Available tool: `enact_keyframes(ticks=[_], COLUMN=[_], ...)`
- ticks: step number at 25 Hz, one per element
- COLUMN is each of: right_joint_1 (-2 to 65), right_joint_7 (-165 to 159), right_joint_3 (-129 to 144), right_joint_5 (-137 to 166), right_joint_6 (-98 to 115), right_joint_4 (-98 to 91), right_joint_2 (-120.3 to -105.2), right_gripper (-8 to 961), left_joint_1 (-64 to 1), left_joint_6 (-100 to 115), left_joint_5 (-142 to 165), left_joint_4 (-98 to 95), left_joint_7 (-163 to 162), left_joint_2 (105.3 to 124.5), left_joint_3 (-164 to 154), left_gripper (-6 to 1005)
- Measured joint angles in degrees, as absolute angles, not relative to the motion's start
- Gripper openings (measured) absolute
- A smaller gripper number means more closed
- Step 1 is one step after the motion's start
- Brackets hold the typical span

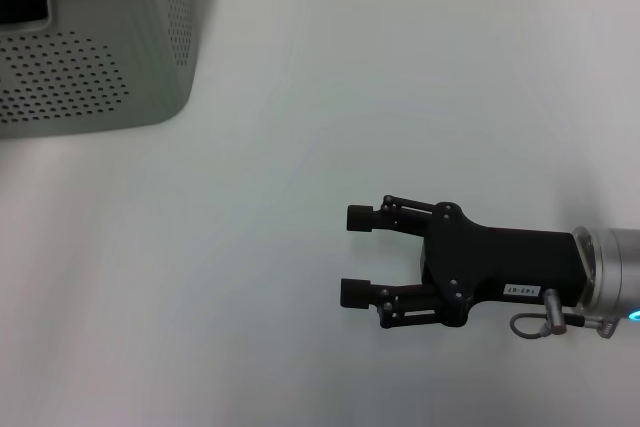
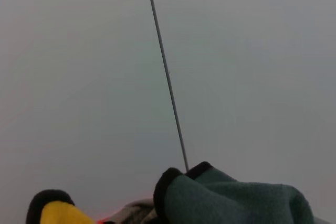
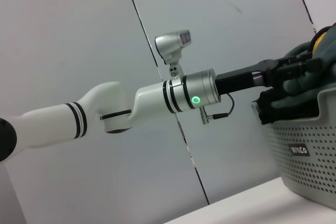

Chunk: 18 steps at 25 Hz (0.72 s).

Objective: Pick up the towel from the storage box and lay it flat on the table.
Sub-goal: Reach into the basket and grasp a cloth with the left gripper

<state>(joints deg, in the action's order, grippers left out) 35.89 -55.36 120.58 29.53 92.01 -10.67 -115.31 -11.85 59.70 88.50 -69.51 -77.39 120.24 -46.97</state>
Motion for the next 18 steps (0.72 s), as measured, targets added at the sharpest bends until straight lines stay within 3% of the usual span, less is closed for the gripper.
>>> enact_keyframes(ticks=[12,18], right_joint_1=[35.3,35.2], right_joint_7=[-55.4,-55.4], right_joint_3=[120.5,120.5], right_joint_5=[29.5,29.4], right_joint_6=[92.4,92.5], right_joint_4=[-10.7,-10.5], right_joint_2=[-115.3,-115.3], right_gripper=[869,869], left_joint_1=[-12.6,-12.7], left_joint_6=[58.3,61.7], left_joint_5=[88.9,88.3], left_joint_4=[-67.2,-67.2], left_joint_7=[-79.4,-79.7], left_joint_2=[119.98,119.95], left_joint_3=[-47.4,-47.1], left_gripper=[664,440])
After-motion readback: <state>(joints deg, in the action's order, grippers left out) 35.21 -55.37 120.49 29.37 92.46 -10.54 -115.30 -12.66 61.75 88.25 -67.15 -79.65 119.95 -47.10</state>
